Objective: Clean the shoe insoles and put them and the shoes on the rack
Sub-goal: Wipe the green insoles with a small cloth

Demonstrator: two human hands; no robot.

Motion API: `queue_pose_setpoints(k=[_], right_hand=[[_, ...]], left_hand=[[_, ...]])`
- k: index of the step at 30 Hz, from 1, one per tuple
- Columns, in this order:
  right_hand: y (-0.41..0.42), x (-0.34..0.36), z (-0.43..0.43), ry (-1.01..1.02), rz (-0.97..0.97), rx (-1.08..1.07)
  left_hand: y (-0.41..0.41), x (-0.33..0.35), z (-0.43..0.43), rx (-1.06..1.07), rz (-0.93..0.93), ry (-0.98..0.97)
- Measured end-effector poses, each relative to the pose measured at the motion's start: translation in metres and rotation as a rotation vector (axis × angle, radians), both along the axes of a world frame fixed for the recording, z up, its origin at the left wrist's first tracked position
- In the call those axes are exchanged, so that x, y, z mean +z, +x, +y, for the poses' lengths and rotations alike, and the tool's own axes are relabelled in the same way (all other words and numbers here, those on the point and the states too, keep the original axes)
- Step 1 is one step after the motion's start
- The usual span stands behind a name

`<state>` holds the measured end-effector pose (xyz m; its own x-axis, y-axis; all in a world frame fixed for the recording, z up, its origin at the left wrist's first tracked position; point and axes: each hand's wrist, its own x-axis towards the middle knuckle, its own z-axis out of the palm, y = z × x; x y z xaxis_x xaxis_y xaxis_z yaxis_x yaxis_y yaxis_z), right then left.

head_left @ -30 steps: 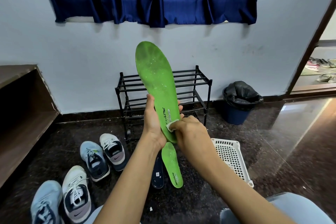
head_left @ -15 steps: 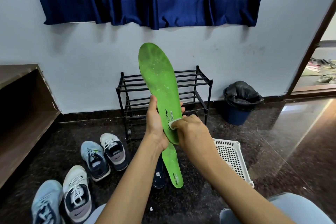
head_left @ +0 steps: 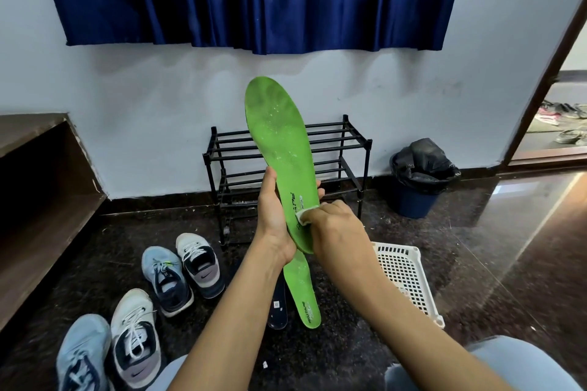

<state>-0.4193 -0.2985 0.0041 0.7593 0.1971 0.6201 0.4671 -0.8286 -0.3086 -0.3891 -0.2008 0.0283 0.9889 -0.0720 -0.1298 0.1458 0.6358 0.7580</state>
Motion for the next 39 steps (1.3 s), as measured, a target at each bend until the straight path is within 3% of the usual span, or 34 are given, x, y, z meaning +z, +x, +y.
queue_pose_setpoints(k=[9,15,39], right_hand=[[0.012,0.011,-0.004,0.009,-0.086,-0.033],[0.000,0.002,-0.002,-0.026,-0.020,-0.014],[0.005,0.008,-0.008,0.037,-0.062,-0.029]], left_hand=[[-0.004,0.000,-0.005,-0.033,-0.014,0.052],[-0.002,0.001,-0.001,0.012,-0.020,0.044],[-0.003,-0.004,-0.008,-0.058,-0.006,0.091]])
